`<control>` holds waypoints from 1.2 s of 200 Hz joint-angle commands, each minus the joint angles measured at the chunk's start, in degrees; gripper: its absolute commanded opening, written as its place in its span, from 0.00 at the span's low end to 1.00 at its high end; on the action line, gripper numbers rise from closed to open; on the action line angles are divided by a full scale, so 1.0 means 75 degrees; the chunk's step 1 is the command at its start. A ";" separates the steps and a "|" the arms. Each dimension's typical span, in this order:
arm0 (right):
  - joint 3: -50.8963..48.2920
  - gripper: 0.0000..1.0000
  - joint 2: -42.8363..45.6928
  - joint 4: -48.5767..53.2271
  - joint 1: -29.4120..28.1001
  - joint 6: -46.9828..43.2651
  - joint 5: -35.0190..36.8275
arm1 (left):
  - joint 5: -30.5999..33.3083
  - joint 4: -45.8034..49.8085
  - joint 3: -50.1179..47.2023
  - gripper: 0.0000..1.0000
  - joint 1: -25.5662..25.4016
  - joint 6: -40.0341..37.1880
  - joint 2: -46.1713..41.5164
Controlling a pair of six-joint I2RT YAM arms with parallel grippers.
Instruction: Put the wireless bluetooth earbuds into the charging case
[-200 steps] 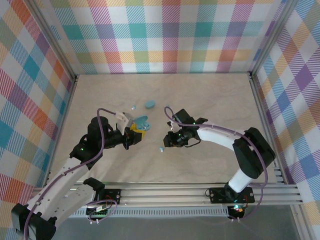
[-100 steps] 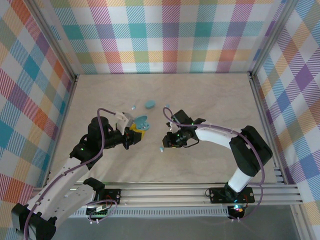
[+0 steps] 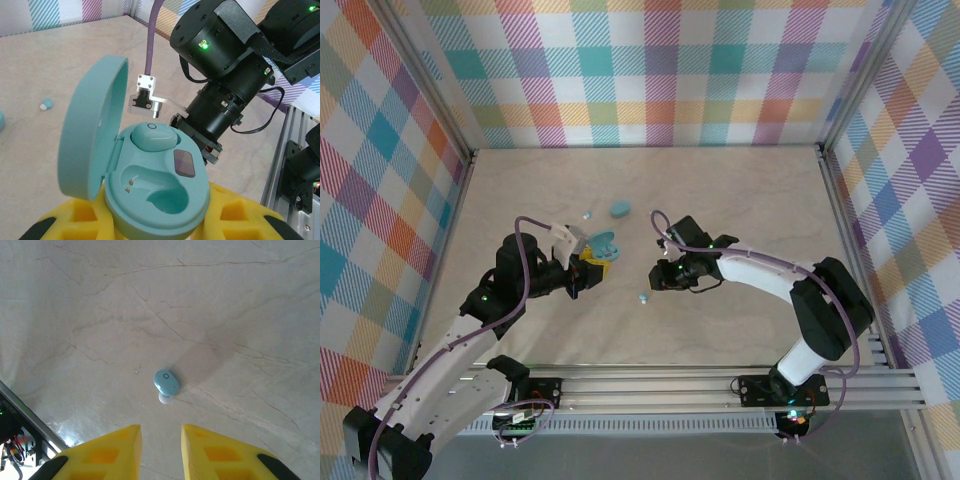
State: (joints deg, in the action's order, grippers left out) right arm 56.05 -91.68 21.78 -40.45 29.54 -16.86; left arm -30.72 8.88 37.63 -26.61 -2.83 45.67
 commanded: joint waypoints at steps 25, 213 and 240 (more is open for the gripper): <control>0.0331 0.31 -0.0151 0.0366 0.0049 -0.0275 0.0137 | 0.0056 -0.0224 -0.0141 0.00 -0.0061 -0.0047 -0.0091; 0.1199 0.36 -0.1630 0.0616 -0.0615 -0.0849 0.0238 | 0.0061 -0.0247 -0.0165 0.00 -0.0061 -0.0032 -0.0054; 0.1389 0.36 -0.1840 0.0771 -0.0752 -0.0948 0.0333 | 0.0069 -0.0239 -0.0154 0.00 -0.0061 -0.0028 -0.0072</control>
State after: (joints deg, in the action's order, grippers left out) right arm 64.16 -104.01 25.21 -44.99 24.36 -15.35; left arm -30.33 8.69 36.93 -26.61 -2.81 45.67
